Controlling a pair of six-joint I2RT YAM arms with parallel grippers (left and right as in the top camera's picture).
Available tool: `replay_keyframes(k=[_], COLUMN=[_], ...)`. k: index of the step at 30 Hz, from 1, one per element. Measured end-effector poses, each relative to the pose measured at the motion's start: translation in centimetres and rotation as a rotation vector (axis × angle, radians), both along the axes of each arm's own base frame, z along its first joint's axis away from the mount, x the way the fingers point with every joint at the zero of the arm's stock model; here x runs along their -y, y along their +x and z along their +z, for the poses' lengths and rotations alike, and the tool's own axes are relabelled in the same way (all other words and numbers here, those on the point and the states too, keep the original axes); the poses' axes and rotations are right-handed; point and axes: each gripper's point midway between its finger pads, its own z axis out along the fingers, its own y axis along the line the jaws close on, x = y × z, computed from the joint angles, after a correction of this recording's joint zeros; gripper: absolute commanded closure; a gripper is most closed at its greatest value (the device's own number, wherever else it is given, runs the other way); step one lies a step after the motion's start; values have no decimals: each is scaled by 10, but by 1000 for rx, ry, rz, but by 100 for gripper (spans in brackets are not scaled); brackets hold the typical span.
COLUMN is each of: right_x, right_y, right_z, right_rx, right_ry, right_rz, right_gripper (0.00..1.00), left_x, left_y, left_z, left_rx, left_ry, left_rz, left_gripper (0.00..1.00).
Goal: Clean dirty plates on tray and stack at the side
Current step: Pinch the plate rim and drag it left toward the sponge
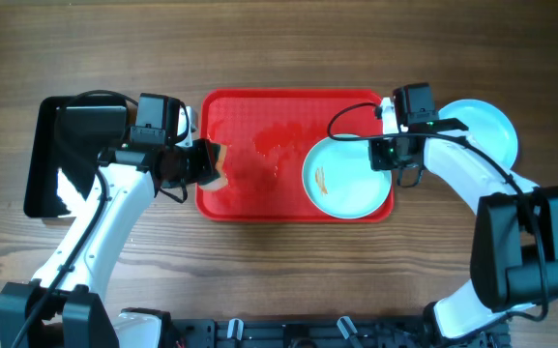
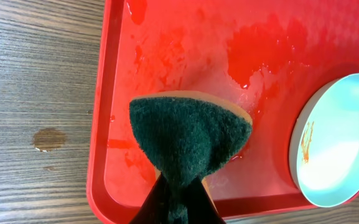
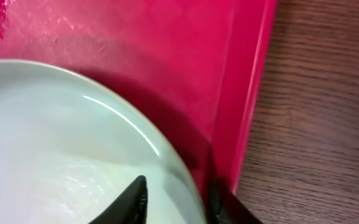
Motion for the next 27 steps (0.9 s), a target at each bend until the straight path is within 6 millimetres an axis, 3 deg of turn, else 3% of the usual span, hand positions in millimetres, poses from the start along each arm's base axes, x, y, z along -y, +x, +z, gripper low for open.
replay_keyframes(k=[3, 6, 13, 17, 23, 27], right_x=[-1, -1, -10, -30, -77, -101], right_y=[0, -1, -5, -10, -16, -22], right_z=[0, 0, 0, 0, 3, 4], right_rx=[0, -4, -23, -35, -12, 4], right_ry=[0, -1, 36, 60, 82, 86], right_rz=[3, 3, -21, -26, 45, 82], right_gripper=[81, 95, 96, 87, 73, 70], left_x=[0, 0, 0, 0, 0, 0], left_y=[0, 0, 0, 0, -2, -2], left_z=[0, 0, 0, 0, -1, -1], left_rx=[0, 0, 0, 0, -8, -8], left_ry=[0, 0, 0, 0, 1, 1], left_rz=[0, 0, 0, 0, 0, 0], left_gripper=[96, 96, 96, 96, 96, 96])
